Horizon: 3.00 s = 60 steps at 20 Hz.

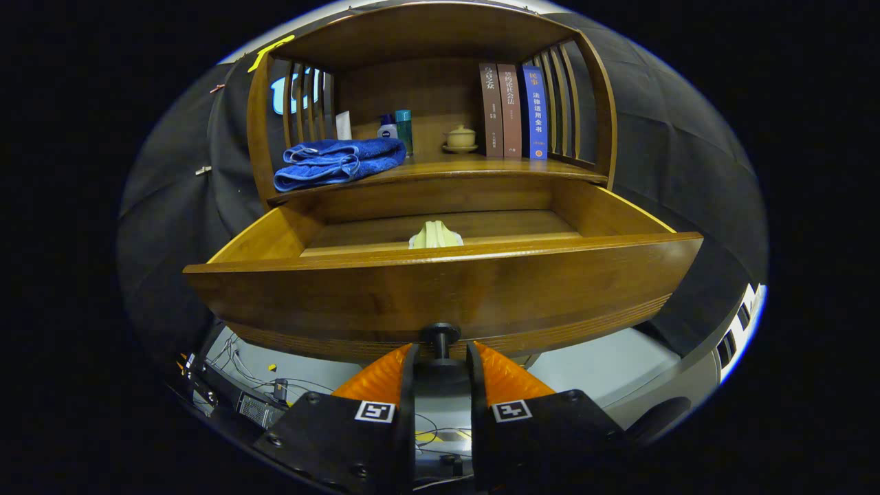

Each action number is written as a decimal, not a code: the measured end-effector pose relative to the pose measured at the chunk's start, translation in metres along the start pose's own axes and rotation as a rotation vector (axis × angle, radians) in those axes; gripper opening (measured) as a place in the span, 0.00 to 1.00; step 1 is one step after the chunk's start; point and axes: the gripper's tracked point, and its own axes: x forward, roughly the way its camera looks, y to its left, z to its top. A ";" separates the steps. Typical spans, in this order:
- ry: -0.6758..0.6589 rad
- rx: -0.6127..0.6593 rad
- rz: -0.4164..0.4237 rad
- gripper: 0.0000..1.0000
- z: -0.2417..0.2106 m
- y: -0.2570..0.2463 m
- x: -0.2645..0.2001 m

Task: Pull open the drawer, take out the items inside it, and place them on the countertop above the cabinet.

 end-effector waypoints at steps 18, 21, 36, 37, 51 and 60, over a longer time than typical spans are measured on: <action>-0.167 0.036 0.043 0.99 0.156 0.011 -0.023; -0.084 0.043 0.067 0.99 0.164 0.019 0.013; 0.437 -0.054 0.016 0.74 0.097 0.012 0.138; 0.451 -0.057 0.005 0.68 0.092 0.010 0.141; 0.362 -0.048 0.063 0.16 0.109 0.013 0.106; 0.059 -0.012 0.109 0.16 0.213 0.024 0.025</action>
